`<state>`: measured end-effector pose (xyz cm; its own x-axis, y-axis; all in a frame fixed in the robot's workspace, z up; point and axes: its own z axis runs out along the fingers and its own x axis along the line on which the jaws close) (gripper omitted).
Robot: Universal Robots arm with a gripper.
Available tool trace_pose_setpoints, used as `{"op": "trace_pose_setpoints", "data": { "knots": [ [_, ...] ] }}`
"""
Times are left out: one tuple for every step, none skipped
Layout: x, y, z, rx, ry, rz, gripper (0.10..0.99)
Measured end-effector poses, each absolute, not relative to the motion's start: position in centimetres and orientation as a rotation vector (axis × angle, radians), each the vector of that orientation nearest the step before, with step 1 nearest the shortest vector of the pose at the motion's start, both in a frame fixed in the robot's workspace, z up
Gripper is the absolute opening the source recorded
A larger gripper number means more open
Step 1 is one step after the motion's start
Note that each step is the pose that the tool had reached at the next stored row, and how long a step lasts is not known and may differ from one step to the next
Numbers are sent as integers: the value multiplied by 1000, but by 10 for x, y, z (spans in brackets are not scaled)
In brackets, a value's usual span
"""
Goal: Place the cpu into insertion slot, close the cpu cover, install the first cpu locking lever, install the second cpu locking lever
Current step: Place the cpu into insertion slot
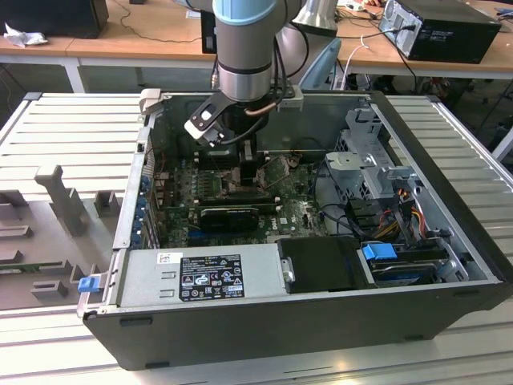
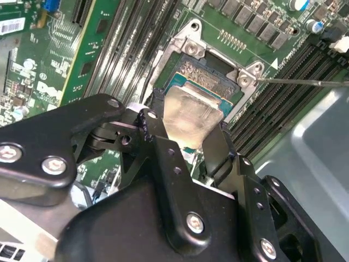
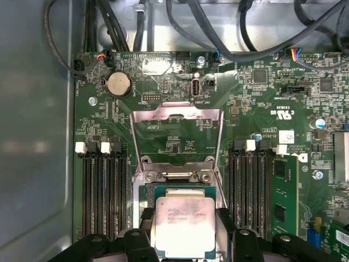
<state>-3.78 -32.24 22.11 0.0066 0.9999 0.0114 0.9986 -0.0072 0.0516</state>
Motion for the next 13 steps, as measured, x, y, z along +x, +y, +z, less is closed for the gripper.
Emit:
{"op": "trace_pose_setpoints", "data": {
  "knots": [
    [-39, -322, 218, 2207, 2194, 69, 525],
    [-39, -322, 215, 2204, 2197, 69, 525],
    [-39, -321, 213, 2196, 2206, 70, 525],
    [-40, -321, 212, 2179, 2223, 70, 525],
    [-40, -321, 211, 2170, 2232, 70, 525],
    [-40, -321, 211, 2168, 2234, 71, 525],
    [-40, -321, 210, 2169, 2234, 71, 525],
    [-41, -321, 210, 2169, 2235, 71, 525],
    [-41, -321, 210, 2170, 2234, 71, 525],
    [-42, -320, 210, 2174, 2230, 72, 525],
    [-42, -320, 209, 2180, 2224, 72, 525],
    [-42, -319, 208, 2184, 2220, 72, 525],
    [-42, -319, 207, 2187, 2218, 73, 525]
  ]
}}
